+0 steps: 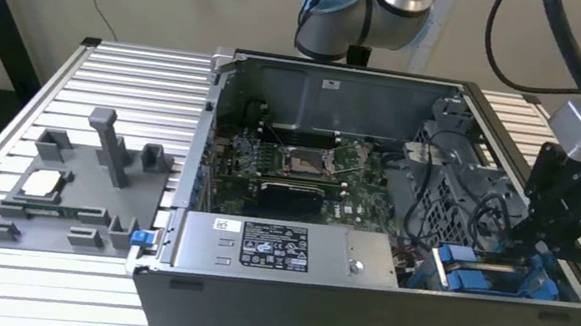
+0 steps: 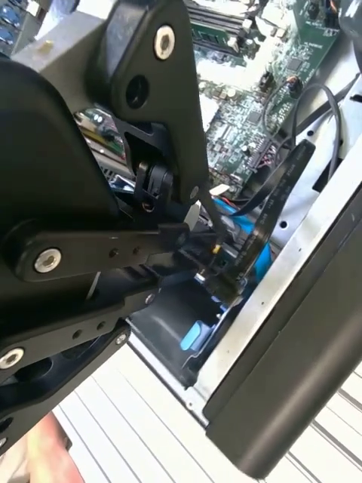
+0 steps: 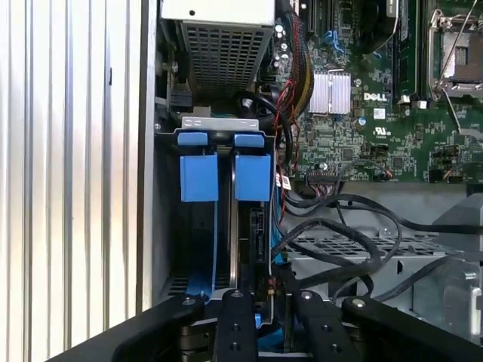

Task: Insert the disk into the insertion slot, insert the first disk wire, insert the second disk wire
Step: 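Insert the first disk wire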

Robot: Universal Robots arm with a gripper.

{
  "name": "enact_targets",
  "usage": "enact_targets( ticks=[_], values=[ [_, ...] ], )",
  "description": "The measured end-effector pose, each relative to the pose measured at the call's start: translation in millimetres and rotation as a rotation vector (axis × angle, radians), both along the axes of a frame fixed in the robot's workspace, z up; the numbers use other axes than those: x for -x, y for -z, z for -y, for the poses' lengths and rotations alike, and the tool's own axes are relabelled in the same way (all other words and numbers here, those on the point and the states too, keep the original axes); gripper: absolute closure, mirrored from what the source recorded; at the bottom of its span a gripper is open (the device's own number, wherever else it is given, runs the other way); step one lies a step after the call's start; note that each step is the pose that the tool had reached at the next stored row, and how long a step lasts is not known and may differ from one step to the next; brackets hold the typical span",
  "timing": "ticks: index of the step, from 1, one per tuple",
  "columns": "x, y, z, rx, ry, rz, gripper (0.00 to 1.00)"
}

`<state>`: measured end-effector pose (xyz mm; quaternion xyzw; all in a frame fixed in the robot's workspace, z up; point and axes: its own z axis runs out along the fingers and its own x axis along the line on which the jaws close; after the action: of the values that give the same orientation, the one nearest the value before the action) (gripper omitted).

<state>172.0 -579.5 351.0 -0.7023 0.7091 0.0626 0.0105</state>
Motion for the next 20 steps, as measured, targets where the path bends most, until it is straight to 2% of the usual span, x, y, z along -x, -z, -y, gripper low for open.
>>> enact_targets(
  ticks=[3,5,13,20],
  values=[
    [0.0,-12.4,0.0,0.0001,0.0,0.0,0.0],
    [0.0,-17.2,0.0,0.0001,0.0,0.0,0.0],
    [0.0,-18.9,-0.1,0.0002,0.0,0.0,0.0],
    [0.0,-30.1,-0.1,0.0001,0.0,0.0,0.0]
  ],
)
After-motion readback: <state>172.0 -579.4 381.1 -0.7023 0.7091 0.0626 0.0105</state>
